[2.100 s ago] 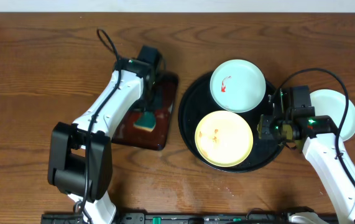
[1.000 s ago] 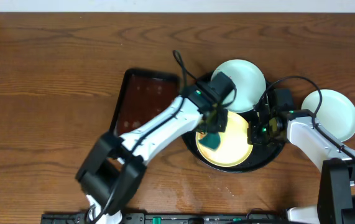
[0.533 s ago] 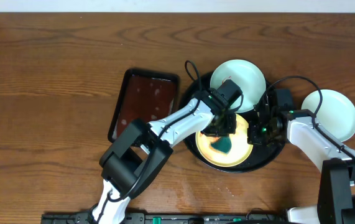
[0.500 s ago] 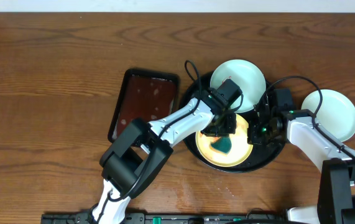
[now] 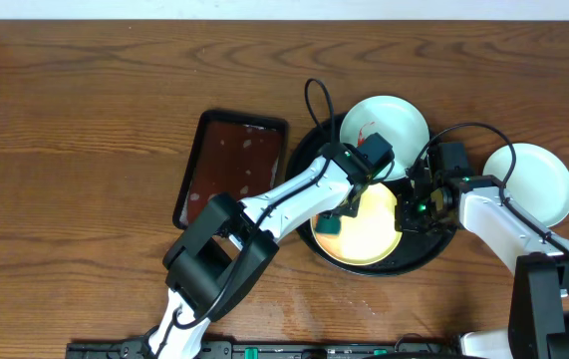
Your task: Clean dirty plates on tray and stack at the side
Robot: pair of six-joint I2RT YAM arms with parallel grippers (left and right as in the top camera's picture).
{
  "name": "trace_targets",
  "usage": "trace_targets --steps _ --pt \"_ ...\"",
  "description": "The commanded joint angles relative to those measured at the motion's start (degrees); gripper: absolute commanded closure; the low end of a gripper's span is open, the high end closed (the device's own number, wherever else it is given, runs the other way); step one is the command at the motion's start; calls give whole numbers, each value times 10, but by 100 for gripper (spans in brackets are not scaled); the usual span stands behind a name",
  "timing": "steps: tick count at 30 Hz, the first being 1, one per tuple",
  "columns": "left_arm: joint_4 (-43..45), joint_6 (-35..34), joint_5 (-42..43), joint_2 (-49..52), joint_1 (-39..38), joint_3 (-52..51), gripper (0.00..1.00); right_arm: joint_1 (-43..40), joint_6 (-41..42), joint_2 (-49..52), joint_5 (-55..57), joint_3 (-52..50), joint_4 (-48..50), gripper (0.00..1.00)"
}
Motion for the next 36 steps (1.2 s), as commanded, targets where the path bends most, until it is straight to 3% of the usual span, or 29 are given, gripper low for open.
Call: trace_targets --steps 1,3,9,19,27,32,36 --pt "-9 23 -124 31 23 -14 93 1 5 13 29 -7 4 99" --pt "3 23 -72 31 23 -14 93 1 5 13 29 -7 5 99" --pt "86 23 233 46 21 -14 93 1 5 13 29 -7 2 99" --pt "149 59 372 51 -12 -14 93 1 5 13 29 -7 2 99" --pt "70 57 324 51 0 -13 93 1 5 13 29 -7 2 99" --pt "-20 40 99 51 14 20 93 1 5 13 29 -7 2 99" --pt "-37 40 -86 51 15 33 92 1 5 13 29 -7 2 99"
